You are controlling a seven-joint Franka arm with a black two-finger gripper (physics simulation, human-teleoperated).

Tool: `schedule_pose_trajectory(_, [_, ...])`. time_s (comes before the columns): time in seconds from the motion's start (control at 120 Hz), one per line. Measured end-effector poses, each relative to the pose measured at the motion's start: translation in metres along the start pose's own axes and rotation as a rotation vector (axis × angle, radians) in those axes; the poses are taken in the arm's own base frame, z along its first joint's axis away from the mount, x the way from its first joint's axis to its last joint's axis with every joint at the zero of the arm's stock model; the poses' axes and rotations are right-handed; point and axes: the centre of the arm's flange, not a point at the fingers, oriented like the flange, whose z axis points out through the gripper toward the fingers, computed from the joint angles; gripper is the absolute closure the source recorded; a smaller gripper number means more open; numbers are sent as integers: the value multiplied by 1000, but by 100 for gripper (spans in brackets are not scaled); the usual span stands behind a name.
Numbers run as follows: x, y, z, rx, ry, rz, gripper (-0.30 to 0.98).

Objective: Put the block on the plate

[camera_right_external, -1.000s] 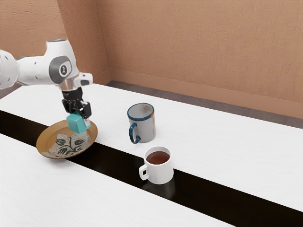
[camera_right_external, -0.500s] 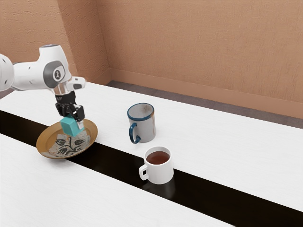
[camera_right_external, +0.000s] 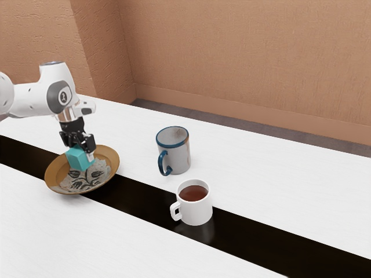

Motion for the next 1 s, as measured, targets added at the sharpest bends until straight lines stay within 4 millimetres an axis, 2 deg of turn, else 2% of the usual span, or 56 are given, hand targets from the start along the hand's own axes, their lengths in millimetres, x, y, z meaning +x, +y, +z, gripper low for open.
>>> schedule_pose_trajectory(0.125, [1, 1, 0, -6, 4, 7, 17])
schedule_pose_trajectory(0.267, [2, 3, 0, -8, 6, 19, 9])
schedule_pose_trajectory(0.333, [4, 9, -8, -2, 16, 31, 7])
schedule_pose_trajectory(0.383, [9, 23, -20, 5, 32, 55, 5])
schedule_pose_trajectory(0.433, [23, 49, -41, 15, 56, 97, 4])
schedule_pose_trajectory(0.483, [39, 85, -63, 18, 76, 150, 3])
schedule_pose_trajectory(0.533, [48, 128, -77, 9, 79, 208, 2])
schedule_pose_trajectory(0.592, [49, 189, -99, 4, 74, 283, 2])
schedule_pose_trajectory(0.633, [42, 235, -131, 12, 85, 336, 2])
schedule_pose_trajectory(0.683, [21, 283, -182, 40, 110, 385, 1])
schedule_pose_trajectory(0.717, [3, 307, -211, 55, 119, 404, 1])
schedule_pose_trajectory(0.75, [-13, 322, -229, 66, 118, 409, 1])
schedule_pose_trajectory(0.783, [-23, 326, -239, 75, 106, 397, 1])
schedule_pose_trajectory(0.825, [-30, 320, -243, 81, 84, 366, 1])
schedule_pose_trajectory(0.917, [-37, 301, -243, 92, 36, 293, 0])
schedule_pose_trajectory(1.0, [-40, 295, -240, 95, 5, 252, 0])
